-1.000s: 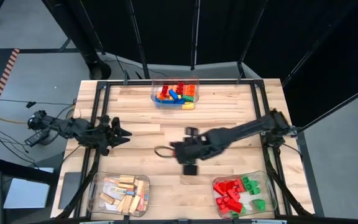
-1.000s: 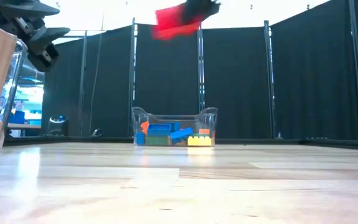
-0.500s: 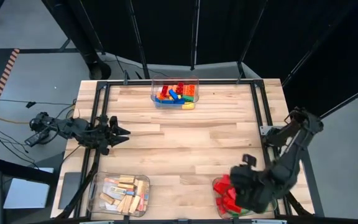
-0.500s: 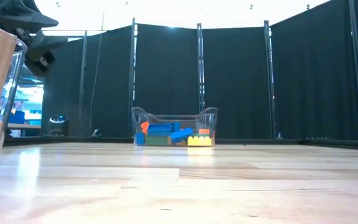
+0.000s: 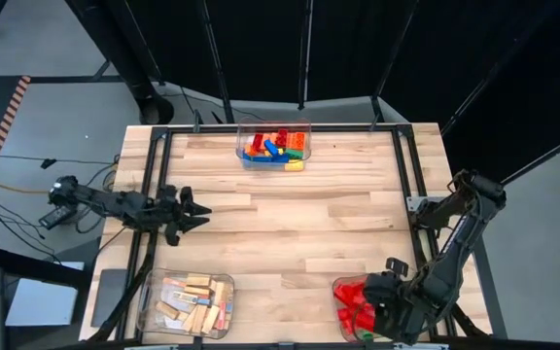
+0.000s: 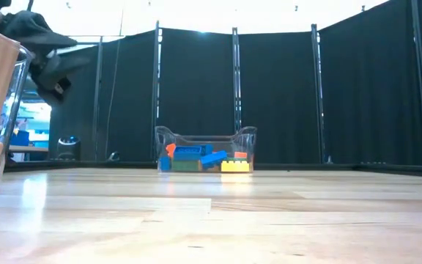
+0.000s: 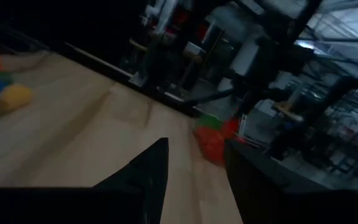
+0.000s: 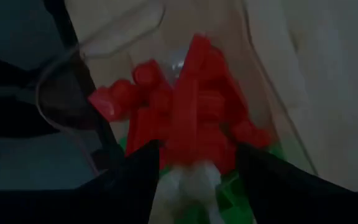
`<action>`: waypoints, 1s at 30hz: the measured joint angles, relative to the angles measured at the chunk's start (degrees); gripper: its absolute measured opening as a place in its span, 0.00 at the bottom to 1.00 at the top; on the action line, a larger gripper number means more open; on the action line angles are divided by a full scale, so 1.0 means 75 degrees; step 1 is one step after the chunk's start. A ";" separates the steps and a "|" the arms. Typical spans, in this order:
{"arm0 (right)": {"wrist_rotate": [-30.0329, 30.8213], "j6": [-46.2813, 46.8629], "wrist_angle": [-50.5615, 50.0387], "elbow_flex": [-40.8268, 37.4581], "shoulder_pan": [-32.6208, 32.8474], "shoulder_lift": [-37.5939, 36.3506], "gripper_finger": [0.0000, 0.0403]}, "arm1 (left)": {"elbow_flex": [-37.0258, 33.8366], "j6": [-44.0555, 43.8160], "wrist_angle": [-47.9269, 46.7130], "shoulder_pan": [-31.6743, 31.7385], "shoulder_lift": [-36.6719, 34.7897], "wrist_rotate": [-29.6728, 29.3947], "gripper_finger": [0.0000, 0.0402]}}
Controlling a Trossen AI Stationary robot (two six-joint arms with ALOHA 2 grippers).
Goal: Sort blocks by size
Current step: Put the 2-stud red game piece into the bottom right transparent bin, then return to Home Position
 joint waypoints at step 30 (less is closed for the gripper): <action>0.1803 -0.7913 0.1231 0.2582 -0.2088 -0.3831 0.50 | -0.0003 -0.0553 0.1141 0.0002 0.0346 -0.0129 0.41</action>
